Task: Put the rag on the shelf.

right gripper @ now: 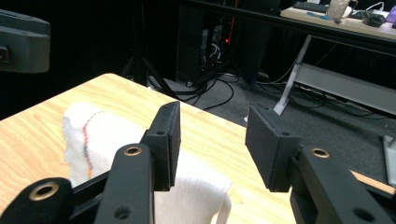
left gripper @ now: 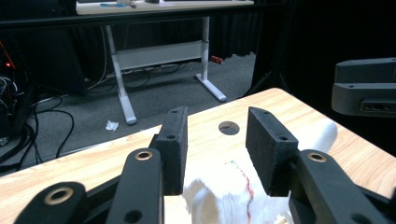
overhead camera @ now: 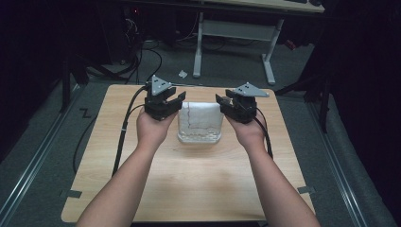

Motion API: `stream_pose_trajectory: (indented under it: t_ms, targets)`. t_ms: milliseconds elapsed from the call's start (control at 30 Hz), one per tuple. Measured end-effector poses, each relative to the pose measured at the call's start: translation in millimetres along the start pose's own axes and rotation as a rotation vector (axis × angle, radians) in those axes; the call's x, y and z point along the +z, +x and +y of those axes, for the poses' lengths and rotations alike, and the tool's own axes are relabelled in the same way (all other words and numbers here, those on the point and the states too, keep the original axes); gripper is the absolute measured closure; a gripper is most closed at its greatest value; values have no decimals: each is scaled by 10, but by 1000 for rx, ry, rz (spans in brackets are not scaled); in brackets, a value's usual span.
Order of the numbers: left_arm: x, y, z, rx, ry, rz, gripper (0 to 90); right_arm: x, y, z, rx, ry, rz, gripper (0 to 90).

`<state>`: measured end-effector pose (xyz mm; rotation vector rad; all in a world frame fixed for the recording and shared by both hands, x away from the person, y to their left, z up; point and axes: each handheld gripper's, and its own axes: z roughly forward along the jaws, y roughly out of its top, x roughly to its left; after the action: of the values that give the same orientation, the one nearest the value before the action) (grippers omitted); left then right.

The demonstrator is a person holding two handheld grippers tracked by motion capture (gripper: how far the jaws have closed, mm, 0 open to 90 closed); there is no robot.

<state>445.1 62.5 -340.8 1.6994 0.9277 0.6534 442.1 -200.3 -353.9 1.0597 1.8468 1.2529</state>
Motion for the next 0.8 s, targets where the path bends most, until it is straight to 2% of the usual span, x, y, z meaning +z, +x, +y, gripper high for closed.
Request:
stream_pose_trajectory:
  t_ms: [100,200,467,633,767,800]
  targets:
    - [-87,1,-35,6,-10,6,588,-93,56,-42,-11,-14,-2,552]
    - [-162,4,-83,-8,-19,-1,588,-142,93,-64,-17,-19,2,546]
    - [-245,21,-208,-16,-23,-8,572,-243,184,-128,-36,-27,4,526]
    - [-255,26,-380,-17,-1,-8,559,-252,219,-226,-36,4,15,520]
    - [-257,21,-587,-24,24,-15,552,-249,281,-401,-49,33,20,512]
    - [-258,20,-648,-27,33,-18,550,-240,313,-511,-53,56,27,506]
